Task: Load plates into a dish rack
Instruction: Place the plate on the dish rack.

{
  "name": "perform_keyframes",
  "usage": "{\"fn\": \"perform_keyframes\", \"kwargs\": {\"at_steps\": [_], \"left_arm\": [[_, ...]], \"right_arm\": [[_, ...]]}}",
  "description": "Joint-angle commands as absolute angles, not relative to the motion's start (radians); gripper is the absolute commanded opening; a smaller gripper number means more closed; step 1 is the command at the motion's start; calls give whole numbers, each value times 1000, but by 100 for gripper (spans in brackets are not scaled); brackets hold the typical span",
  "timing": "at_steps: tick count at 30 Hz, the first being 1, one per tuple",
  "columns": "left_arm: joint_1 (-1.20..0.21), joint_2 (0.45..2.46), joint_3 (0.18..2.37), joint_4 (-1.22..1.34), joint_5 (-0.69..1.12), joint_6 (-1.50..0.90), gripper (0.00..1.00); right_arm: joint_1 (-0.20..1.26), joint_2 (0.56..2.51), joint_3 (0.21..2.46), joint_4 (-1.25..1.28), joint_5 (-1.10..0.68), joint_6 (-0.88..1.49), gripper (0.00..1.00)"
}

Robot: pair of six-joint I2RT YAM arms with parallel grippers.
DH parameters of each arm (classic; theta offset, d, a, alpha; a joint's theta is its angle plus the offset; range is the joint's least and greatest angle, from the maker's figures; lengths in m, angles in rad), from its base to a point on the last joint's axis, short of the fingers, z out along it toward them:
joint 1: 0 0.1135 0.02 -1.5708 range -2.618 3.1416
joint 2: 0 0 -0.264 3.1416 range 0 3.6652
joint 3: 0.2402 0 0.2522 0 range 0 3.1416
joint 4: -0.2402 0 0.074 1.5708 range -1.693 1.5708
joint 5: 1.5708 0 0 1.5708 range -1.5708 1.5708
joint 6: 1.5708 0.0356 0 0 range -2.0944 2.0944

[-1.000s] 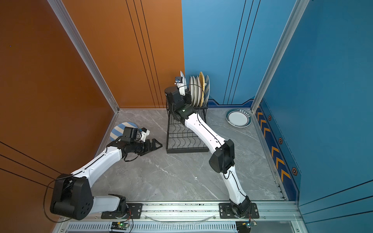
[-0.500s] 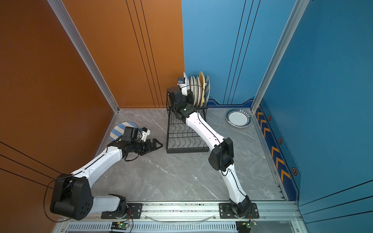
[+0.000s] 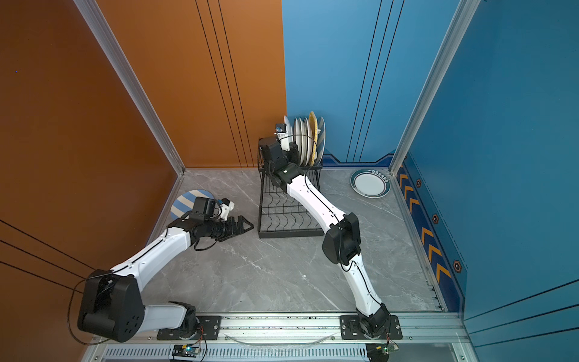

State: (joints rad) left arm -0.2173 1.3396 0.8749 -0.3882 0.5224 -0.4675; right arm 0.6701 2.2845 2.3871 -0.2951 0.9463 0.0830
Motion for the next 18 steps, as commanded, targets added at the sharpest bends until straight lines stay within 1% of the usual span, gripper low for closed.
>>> {"fn": "perform_keyframes", "kwargs": {"at_steps": [1, 6, 10, 18], "left_arm": [[-224, 1329, 891, -417, 498, -464, 98], [-223, 1325, 891, -418, 496, -464, 98], [-224, 1324, 891, -417, 494, -464, 98], [-223, 1323, 891, -417, 486, -460, 98]], "right_arm": [[659, 2298, 2422, -290, 979, 106, 21], [661, 2288, 2422, -294, 973, 106, 29], [668, 2271, 2423, -299, 969, 100, 32], [695, 2218, 2419, -325, 966, 80, 45]]}}
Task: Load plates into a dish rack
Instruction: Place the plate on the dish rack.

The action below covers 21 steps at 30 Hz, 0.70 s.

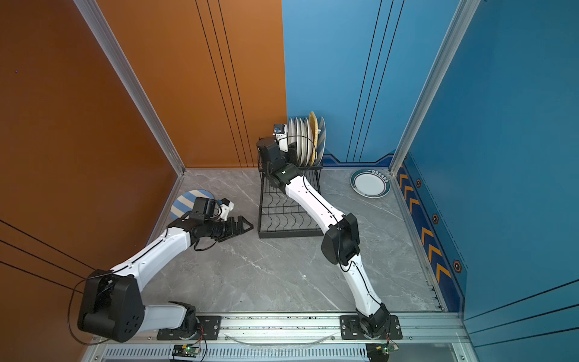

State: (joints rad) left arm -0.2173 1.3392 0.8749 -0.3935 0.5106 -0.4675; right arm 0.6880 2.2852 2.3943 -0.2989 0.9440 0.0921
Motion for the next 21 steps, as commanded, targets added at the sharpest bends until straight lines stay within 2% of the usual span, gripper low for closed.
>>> {"fn": "perform_keyframes", "kwargs": {"at_steps": [1, 12, 21], "left_arm": [[-224, 1323, 893, -417, 487, -459, 98], [-224, 1329, 896, -417, 484, -450, 98], [-223, 1339, 897, -406, 482, -435, 98]], "right_arm": [[696, 2212, 2418, -329, 965, 78, 46], [754, 2053, 2317, -420, 933, 141, 56], [743, 1760, 1980, -609, 760, 372, 62]]}}
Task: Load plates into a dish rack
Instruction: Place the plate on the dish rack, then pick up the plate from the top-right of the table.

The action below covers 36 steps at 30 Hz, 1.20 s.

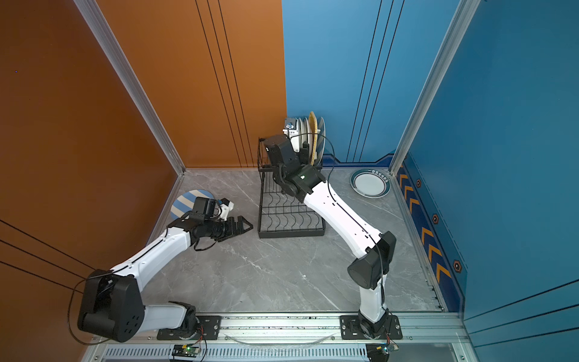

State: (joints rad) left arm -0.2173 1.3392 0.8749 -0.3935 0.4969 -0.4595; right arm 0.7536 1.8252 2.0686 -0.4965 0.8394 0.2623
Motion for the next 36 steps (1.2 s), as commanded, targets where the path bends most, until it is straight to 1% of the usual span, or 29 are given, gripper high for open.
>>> {"fn": "perform_keyframes", "kwargs": {"at_steps": [1, 4, 10, 14, 17, 19, 21, 27, 30, 36], "left_arm": [[-223, 1341, 895, -401, 486, -437, 98], [-225, 1349, 890, -387, 493, -440, 98], [-227, 1364, 878, -356, 510, -449, 98], [-229, 1372, 878, -353, 519, -447, 98], [-231, 1371, 877, -352, 524, -448, 98], [-233, 1371, 878, -353, 528, -451, 98], [-240, 1371, 877, -353, 530, -457, 98], [-253, 1393, 884, -350, 529, -453, 98], [-255, 1402, 881, -342, 528, -455, 98], [-258, 1404, 883, -331, 523, -463, 98]], "right_arm": [[734, 1722, 1924, -622, 725, 404, 62], [709, 1613, 1767, -649, 631, 488, 64], [581, 1416, 1475, -649, 496, 593, 66], [453, 1334, 1331, -629, 363, 633, 68], [328, 1300, 1239, -587, 245, 651, 71], [245, 1290, 1180, -546, 165, 663, 71], [157, 1296, 1129, -501, 93, 669, 71], [-40, 1369, 1032, -346, -63, 708, 72], [-111, 1436, 1013, -271, -130, 738, 73], [-198, 1615, 1046, -153, -232, 792, 76]]}}
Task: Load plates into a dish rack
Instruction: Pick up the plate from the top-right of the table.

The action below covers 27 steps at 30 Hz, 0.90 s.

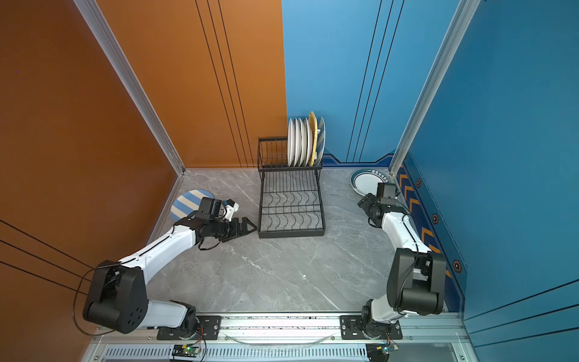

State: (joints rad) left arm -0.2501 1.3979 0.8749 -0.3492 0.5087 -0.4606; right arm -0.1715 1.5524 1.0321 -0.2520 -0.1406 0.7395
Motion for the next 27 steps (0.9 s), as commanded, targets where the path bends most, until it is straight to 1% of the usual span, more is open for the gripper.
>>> {"fn": "perform_keyframes", "kwargs": {"at_steps": [1, 8, 13, 17, 23, 24, 27], "left_arm": [[-258, 1404, 883, -331, 524, -464, 98], [-262, 1396, 877, -328, 511, -472, 98], [-261, 1389, 882, -324, 496, -483, 98], [-261, 1399, 890, -324, 487, -488, 98], [-264, 1417, 901, -319, 479, -497, 98], [-264, 1419, 904, -319, 478, -499, 98], [-267, 1425, 910, -319, 471, -502, 98]], "right_arm": [[-206, 1645, 1057, -140, -242, 799, 76], [-254, 1856, 1160, -28, -296, 887, 76], [-271, 1952, 1217, 55, -304, 954, 75], [-277, 2018, 1280, 62, -301, 972, 73], [-291, 2068, 1328, 72, -302, 999, 69], [-295, 2099, 1331, 78, -307, 1006, 68], [-302, 2123, 1341, 100, -316, 1023, 63]]}}
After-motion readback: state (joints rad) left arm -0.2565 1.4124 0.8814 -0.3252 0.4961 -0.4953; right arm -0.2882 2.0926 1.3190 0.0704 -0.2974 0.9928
